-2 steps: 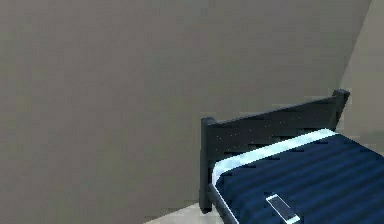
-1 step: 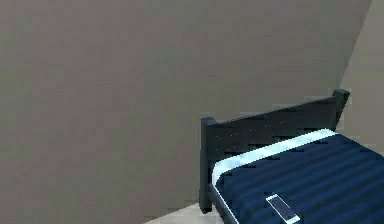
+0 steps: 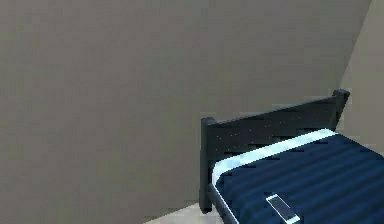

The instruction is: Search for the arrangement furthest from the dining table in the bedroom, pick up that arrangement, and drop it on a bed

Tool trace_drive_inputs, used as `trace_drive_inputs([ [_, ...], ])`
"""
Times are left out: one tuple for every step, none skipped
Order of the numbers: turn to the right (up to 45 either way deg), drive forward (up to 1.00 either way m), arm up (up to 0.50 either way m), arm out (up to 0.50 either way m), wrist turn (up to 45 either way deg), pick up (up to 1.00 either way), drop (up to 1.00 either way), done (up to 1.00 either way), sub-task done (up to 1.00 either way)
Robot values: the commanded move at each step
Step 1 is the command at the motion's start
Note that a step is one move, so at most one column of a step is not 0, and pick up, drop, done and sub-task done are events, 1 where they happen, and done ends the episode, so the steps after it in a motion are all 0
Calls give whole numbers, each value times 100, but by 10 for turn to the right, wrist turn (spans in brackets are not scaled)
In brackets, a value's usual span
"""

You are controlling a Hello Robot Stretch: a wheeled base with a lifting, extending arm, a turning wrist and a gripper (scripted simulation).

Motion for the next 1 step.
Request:
trace_drive_inputs([
  [0, 0, 0, 0, 0, 0, 100, 0, 0],
])
